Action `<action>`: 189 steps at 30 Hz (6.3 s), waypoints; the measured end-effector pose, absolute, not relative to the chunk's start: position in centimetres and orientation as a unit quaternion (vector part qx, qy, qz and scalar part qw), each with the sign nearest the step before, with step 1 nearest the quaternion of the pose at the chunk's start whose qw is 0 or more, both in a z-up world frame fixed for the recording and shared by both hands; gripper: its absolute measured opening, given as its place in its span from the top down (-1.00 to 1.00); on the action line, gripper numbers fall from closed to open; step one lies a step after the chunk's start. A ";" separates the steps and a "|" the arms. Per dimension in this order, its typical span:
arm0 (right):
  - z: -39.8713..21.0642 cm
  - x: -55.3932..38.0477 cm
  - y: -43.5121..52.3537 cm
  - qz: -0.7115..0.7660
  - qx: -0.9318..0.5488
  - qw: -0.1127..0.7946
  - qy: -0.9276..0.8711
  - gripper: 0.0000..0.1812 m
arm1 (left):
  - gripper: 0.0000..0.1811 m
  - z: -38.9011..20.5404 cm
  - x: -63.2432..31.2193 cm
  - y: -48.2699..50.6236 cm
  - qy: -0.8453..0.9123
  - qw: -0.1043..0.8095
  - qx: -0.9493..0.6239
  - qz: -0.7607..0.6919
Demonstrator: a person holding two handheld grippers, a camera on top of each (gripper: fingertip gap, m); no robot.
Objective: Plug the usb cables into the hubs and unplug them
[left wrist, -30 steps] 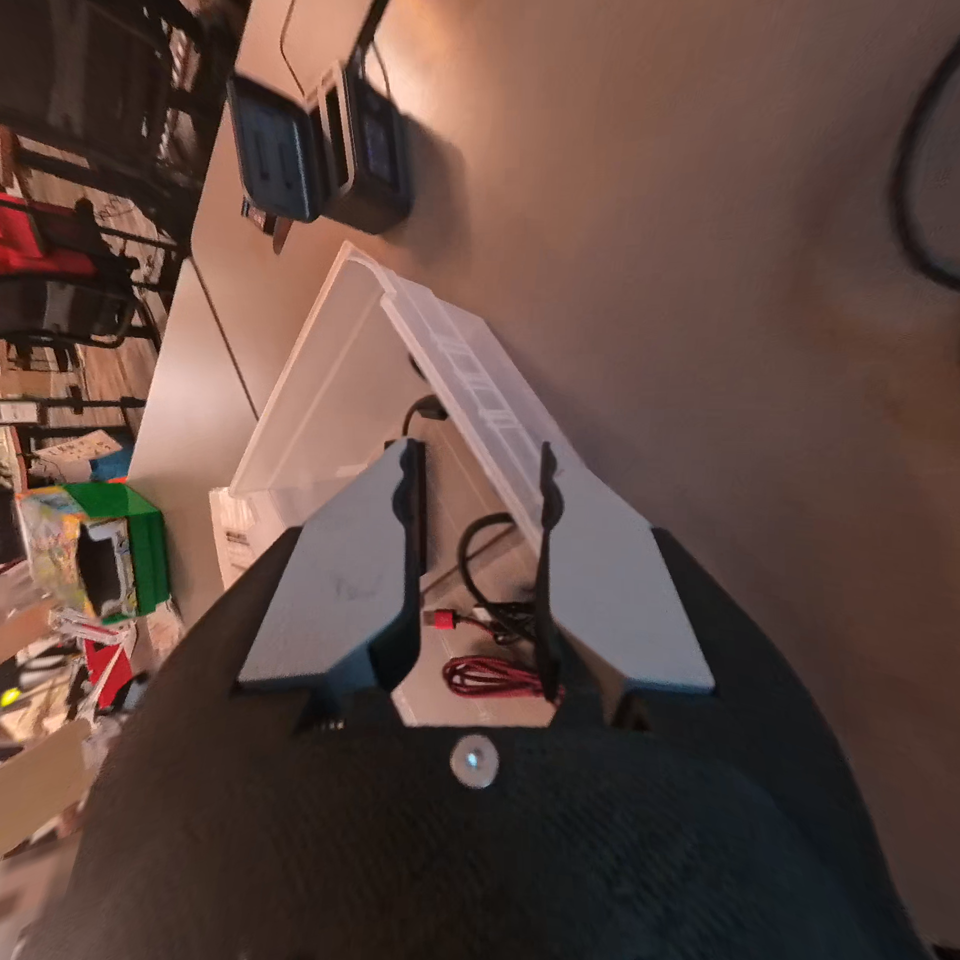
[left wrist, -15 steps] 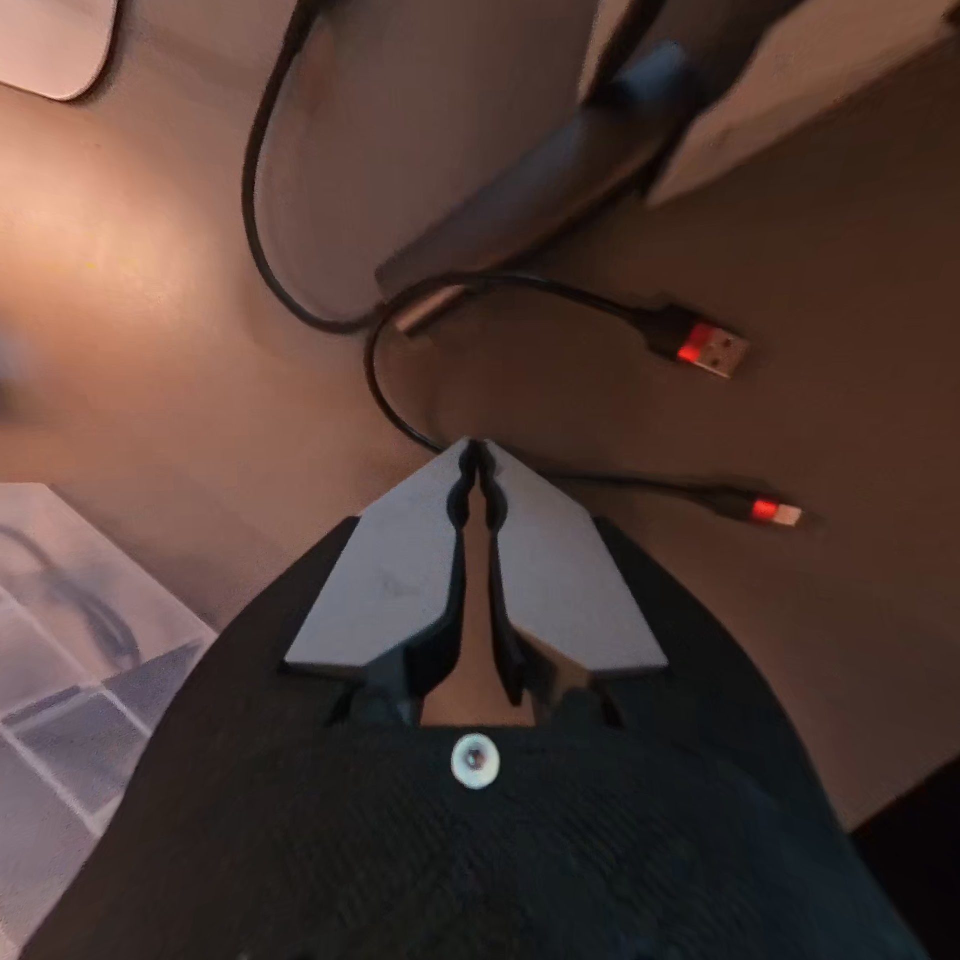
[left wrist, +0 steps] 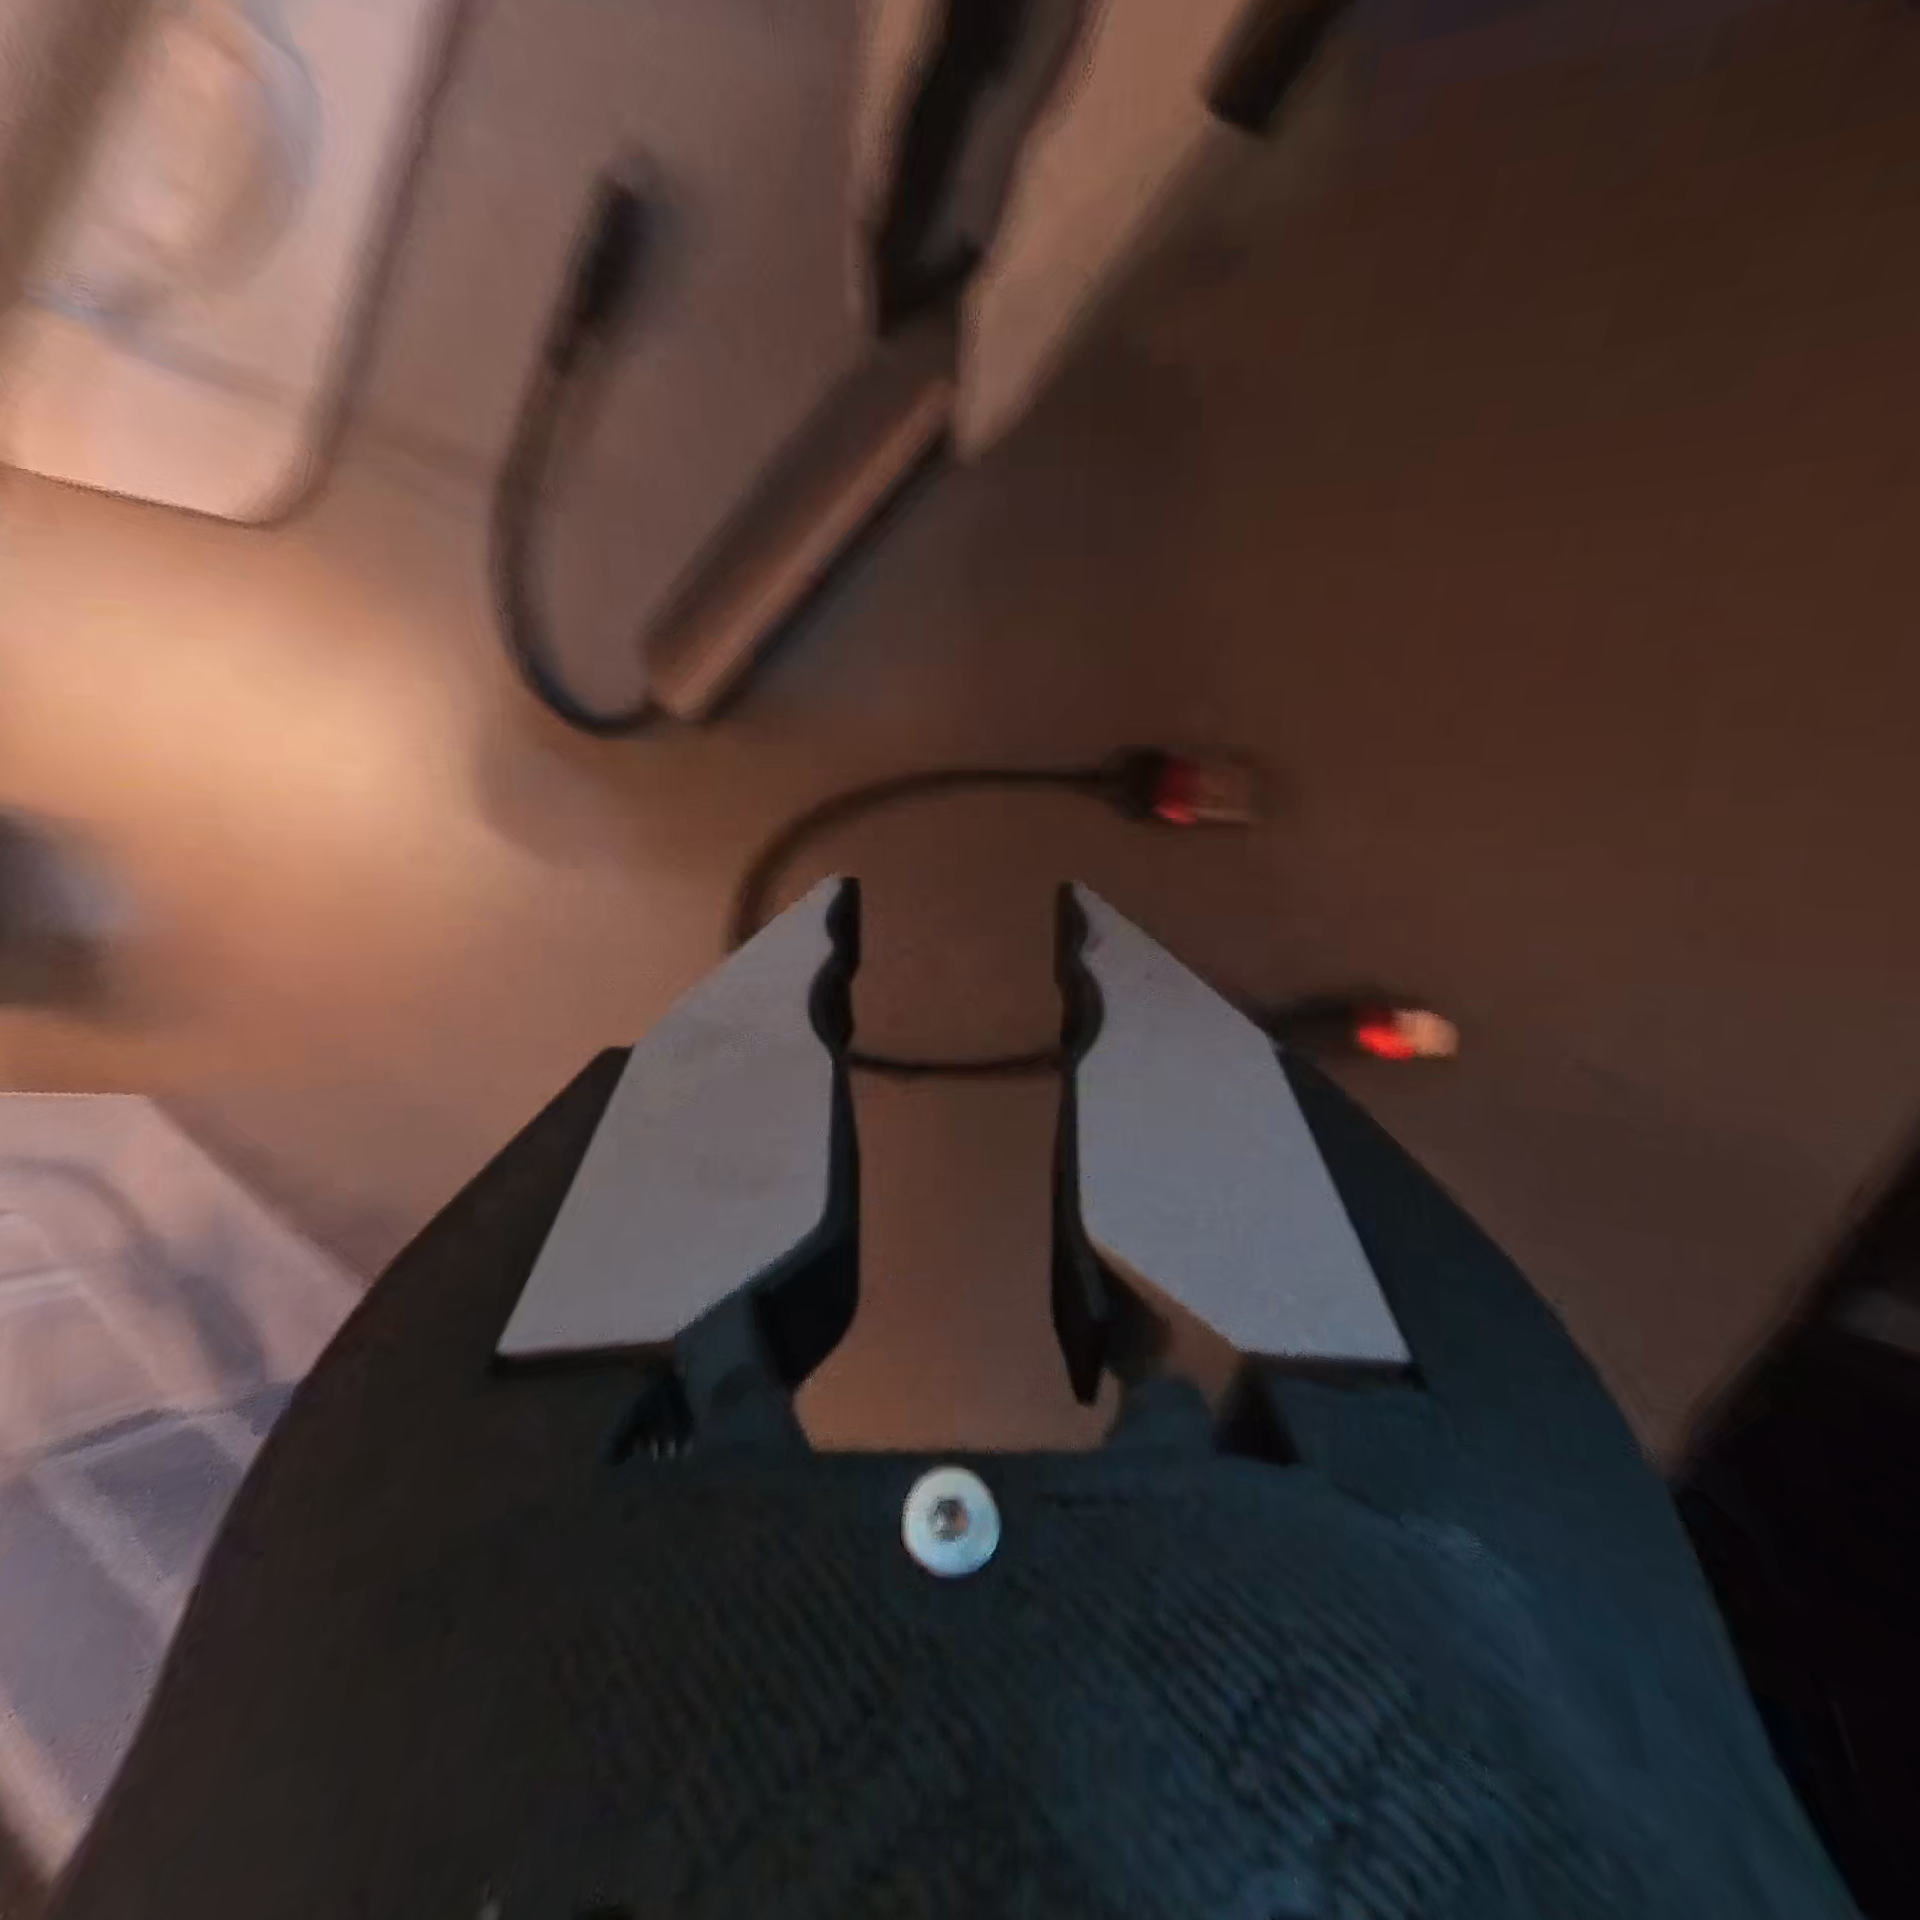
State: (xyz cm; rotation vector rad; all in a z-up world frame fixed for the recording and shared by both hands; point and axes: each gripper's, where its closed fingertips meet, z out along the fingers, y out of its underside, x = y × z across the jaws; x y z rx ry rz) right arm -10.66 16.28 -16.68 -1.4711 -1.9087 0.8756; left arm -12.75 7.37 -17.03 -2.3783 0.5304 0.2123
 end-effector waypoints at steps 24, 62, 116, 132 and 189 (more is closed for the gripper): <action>-15.2 -10.5 16.7 0.427 -0.596 0.230 -0.640 0.47 | 0.64 -17.9 -17.6 15.3 0.282 0.428 -0.825 0.236; -13.2 -10.0 16.9 0.391 -0.562 0.313 -0.659 0.64 | 0.84 -15.3 -13.0 15.0 0.404 0.482 -0.723 0.286; -11.7 -9.6 15.7 0.374 -0.500 0.381 -0.682 0.86 | 0.84 -9.9 -9.8 11.5 0.412 0.641 -0.639 0.107; -11.8 -9.7 14.6 0.364 -0.474 0.390 -0.700 0.84 | 0.84 -10.4 -9.8 11.6 0.422 0.635 -0.636 0.120; -16.1 -7.8 9.4 0.313 -0.532 0.200 -0.761 0.74 | 0.84 -10.9 -15.8 14.0 0.378 0.583 -0.642 0.323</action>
